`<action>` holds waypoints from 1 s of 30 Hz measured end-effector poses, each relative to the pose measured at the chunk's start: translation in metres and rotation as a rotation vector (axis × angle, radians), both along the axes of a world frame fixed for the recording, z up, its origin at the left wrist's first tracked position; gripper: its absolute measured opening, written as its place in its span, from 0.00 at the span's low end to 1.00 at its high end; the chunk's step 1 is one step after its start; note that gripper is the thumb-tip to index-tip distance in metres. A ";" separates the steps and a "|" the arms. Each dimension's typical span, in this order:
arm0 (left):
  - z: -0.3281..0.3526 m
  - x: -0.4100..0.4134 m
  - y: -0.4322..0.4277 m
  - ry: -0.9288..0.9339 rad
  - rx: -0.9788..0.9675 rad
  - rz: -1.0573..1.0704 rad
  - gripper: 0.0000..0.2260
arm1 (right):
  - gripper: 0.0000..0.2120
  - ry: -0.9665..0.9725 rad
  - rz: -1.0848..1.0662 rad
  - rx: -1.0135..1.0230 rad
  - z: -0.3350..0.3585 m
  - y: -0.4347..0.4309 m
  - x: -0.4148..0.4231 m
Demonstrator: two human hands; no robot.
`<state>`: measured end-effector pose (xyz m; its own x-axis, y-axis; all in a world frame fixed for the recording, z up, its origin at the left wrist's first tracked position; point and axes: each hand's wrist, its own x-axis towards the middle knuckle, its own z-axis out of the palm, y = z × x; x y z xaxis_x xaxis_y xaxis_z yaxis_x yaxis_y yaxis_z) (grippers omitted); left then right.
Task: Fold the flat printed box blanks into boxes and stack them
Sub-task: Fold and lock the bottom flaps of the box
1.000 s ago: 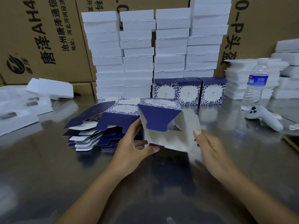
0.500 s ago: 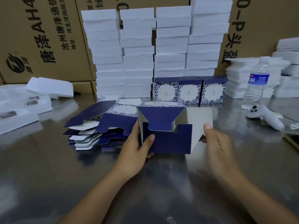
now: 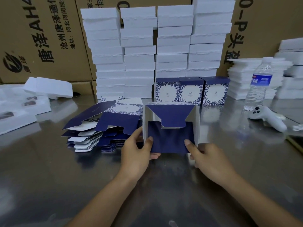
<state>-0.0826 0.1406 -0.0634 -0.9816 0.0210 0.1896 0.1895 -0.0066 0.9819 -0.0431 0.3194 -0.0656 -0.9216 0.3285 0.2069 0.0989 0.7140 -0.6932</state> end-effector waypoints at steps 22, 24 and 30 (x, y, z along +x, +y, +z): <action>0.002 0.012 0.009 -0.318 0.241 -0.259 0.22 | 0.20 -0.047 0.009 -0.846 0.012 -0.008 0.000; 0.002 0.012 0.009 -0.316 0.271 -0.257 0.22 | 0.21 -0.093 0.041 -0.913 0.012 -0.011 0.001; 0.004 0.012 0.013 -0.347 0.333 -0.355 0.14 | 0.21 -0.124 0.069 -0.922 0.011 -0.013 0.003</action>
